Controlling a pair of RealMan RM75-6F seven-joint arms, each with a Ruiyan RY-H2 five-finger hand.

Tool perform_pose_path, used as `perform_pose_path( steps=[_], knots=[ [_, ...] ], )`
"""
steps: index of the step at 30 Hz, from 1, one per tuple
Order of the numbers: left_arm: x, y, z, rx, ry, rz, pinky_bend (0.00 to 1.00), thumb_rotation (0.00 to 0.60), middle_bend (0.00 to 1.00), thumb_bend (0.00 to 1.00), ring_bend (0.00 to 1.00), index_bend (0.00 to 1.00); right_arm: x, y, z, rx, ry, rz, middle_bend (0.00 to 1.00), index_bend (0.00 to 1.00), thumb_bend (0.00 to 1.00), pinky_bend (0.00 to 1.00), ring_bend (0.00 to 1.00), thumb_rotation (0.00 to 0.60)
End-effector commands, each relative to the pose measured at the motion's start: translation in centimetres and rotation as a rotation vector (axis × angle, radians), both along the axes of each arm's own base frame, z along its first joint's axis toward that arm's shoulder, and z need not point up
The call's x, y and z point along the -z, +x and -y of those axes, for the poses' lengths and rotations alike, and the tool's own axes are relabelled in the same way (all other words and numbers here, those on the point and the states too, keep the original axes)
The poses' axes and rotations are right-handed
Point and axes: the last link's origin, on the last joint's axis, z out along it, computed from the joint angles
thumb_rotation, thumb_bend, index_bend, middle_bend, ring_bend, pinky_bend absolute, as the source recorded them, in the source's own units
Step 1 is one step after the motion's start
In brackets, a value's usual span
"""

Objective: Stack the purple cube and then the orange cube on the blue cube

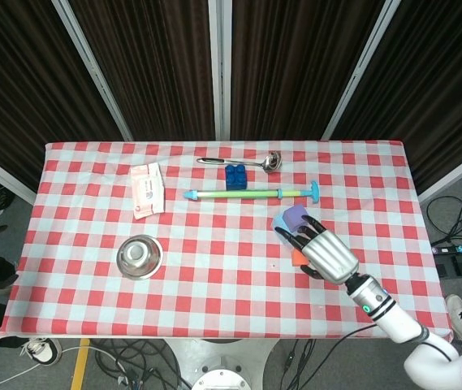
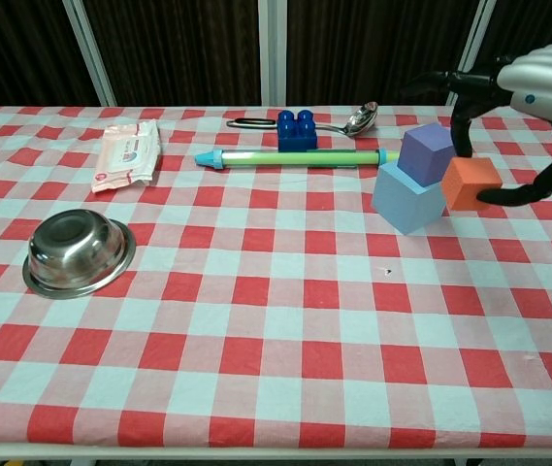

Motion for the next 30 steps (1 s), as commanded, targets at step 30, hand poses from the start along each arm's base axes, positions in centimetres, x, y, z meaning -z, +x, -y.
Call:
perform_pose_path(
  steps=[30],
  knots=[
    [0.3, -0.3, -2.3, -0.054, 0.018, -0.059, 0.28, 0.6, 0.19, 0.08, 0.12, 0.22, -2.5, 0.0, 13.0, -0.103, 0.069, -0.107, 0.5, 0.0, 0.18, 0.21, 0.26, 0.6]
  ],
)
